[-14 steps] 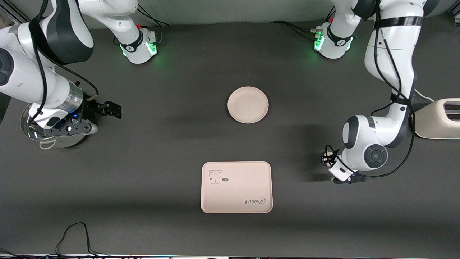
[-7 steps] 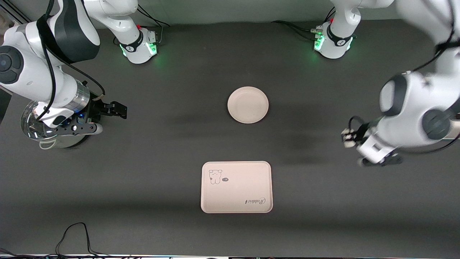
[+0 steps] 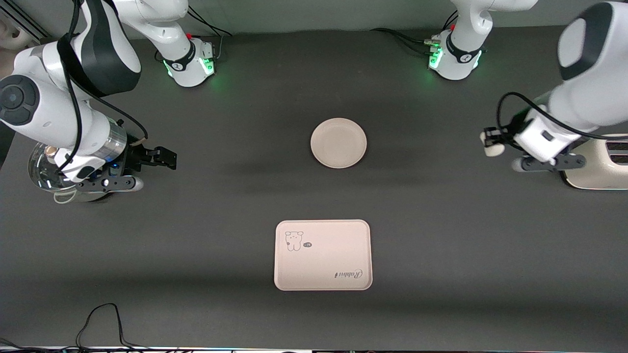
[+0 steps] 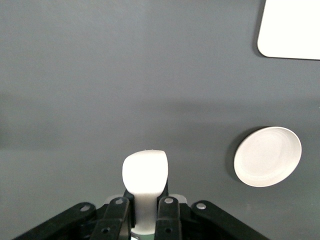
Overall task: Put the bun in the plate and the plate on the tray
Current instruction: 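Carry the bun with the left gripper over the white plate, then lower the bun onto the plate and open the left gripper, then withdraw the left gripper while the right gripper reaches the plate rim, then grasp the plate rim with the right gripper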
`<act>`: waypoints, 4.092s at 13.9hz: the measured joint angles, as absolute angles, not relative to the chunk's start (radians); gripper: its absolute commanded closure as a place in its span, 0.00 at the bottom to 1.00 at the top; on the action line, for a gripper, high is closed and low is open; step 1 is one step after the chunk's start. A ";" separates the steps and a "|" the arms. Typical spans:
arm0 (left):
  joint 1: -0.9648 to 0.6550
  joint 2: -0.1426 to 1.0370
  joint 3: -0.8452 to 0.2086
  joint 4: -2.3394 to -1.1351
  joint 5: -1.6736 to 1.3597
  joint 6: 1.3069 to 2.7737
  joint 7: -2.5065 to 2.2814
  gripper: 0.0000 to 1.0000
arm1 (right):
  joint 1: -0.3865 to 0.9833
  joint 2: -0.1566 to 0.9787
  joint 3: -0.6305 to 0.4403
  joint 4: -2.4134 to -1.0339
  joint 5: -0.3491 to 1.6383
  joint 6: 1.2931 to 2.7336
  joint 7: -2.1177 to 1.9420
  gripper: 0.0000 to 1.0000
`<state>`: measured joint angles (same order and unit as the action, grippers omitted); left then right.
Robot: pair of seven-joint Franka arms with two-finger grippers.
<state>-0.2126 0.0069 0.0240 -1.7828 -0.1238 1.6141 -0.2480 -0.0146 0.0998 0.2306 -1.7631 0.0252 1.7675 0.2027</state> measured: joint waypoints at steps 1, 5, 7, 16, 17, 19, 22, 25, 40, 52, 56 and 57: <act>-0.219 -0.001 -0.030 -1.797 -0.128 1.645 -0.324 0.81 | -0.013 0.101 0.237 -1.763 0.025 1.768 0.203 0.00; -0.266 0.042 -0.310 -1.837 -0.128 1.840 -0.720 0.81 | -0.010 0.104 0.253 -1.763 0.025 1.768 0.204 0.00; -0.290 0.105 -0.385 -1.857 -0.126 1.929 -0.833 0.81 | -0.010 0.111 0.260 -1.763 0.025 1.772 0.204 0.00; -0.492 0.307 -0.398 -2.083 -0.097 2.374 -1.017 0.79 | -0.010 0.122 0.266 -1.766 0.050 1.784 0.205 0.00; -0.496 0.323 -0.398 -2.098 -0.095 2.409 -1.025 0.79 | -0.010 0.124 0.268 -1.770 0.080 1.784 0.205 0.00; -0.497 0.362 -0.396 -2.117 -0.086 2.473 -1.028 0.76 | -0.008 0.126 0.275 -1.780 0.115 1.787 0.205 0.00; -0.500 0.413 -0.395 -2.122 -0.066 2.531 -1.030 0.63 | -0.007 0.131 0.302 -1.831 0.122 1.852 0.206 0.00; -0.502 0.423 -0.395 -2.122 -0.062 2.540 -1.036 0.00 | -0.005 0.135 0.354 -1.926 0.122 1.991 0.247 0.00; -0.222 0.006 -0.243 -2.059 0.057 2.131 -0.668 0.00 | 0.096 0.302 0.636 -2.168 -0.182 2.424 0.856 0.03; -0.058 -0.015 0.015 -1.775 0.061 1.764 -0.088 0.00 | 0.145 0.565 0.730 -2.115 -0.562 2.573 1.325 0.11; -0.089 0.008 0.075 -1.726 0.061 1.764 -0.060 0.00 | 0.165 0.605 0.730 -2.116 -0.718 2.572 1.456 0.51; -0.090 0.012 0.088 -1.716 0.061 1.764 -0.057 0.00 | 0.165 0.621 0.729 -2.116 -0.752 2.572 1.481 0.71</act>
